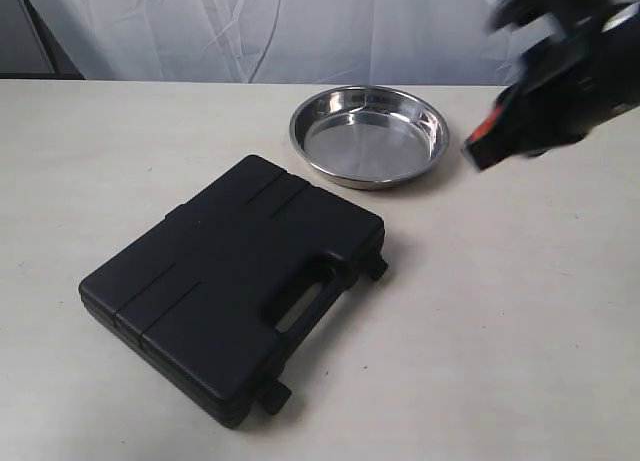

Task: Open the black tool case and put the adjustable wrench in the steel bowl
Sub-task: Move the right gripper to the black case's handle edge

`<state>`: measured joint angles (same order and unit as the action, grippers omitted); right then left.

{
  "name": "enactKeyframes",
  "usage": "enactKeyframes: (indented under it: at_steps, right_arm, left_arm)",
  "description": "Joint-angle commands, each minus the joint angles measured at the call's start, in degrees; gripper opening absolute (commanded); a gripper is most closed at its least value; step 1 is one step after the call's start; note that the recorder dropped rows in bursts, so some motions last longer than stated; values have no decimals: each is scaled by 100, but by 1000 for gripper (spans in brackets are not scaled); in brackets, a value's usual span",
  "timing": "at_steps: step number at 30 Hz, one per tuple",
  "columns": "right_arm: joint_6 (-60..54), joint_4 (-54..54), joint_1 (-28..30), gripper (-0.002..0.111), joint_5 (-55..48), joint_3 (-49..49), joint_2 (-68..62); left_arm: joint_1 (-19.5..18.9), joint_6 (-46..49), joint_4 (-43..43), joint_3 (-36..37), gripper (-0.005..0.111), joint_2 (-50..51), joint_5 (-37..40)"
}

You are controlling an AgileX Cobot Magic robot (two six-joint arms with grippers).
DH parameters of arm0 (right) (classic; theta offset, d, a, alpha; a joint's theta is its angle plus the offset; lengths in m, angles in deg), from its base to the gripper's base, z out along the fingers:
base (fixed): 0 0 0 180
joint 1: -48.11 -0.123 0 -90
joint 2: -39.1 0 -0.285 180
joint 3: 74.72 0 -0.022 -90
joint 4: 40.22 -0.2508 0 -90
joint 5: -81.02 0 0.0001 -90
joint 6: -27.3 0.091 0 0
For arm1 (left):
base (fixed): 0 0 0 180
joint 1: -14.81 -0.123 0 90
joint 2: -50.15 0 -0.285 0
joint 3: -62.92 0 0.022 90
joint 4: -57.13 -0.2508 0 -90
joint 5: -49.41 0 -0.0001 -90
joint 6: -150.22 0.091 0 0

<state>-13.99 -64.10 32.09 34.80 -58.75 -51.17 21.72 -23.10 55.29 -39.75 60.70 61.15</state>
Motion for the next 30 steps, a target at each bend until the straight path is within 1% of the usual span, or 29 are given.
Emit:
enactKeyframes:
  at_steps: [1, 5, 7, 9, 12, 14, 17, 22, 30]
  right_arm:
    - [-889, 48, -1149, -1, 75, -89, -1307]
    - [-968, 1690, -2065, -1, 255, -89, -2046]
    - [-968, 1983, -2378, -1, 613, -89, -2200]
    - [-995, 2045, -2624, -1, 1130, -89, -2277]
    - [-1345, 2426, -2953, -1, 1734, -89, -2307]
    - [-1345, 2469, -3064, -1, 1959, -89, -2307]
    - [-1345, 2469, -3099, -1, 1984, -89, -2358]
    - [-1334, 2387, -3104, -1, 1477, -89, -2437]
    - [-1300, 2181, -3211, -1, 1051, -89, -2176]
  left_arm:
    - [4, -22, 9, -11, 0, -39, -62]
    - [4, -22, 9, -11, 0, -39, -62]
    - [4, -22, 9, -11, 0, -39, -62]
    - [4, -22, 9, -11, 0, -39, -62]
    - [4, -22, 9, -11, 0, -39, -62]
    - [4, -22, 9, -11, 0, -39, -62]
    - [4, -22, 9, -11, 0, -39, -62]
    - [4, -22, 9, -11, 0, -39, -62]
    - [4, -22, 9, -11, 0, -39, -62]
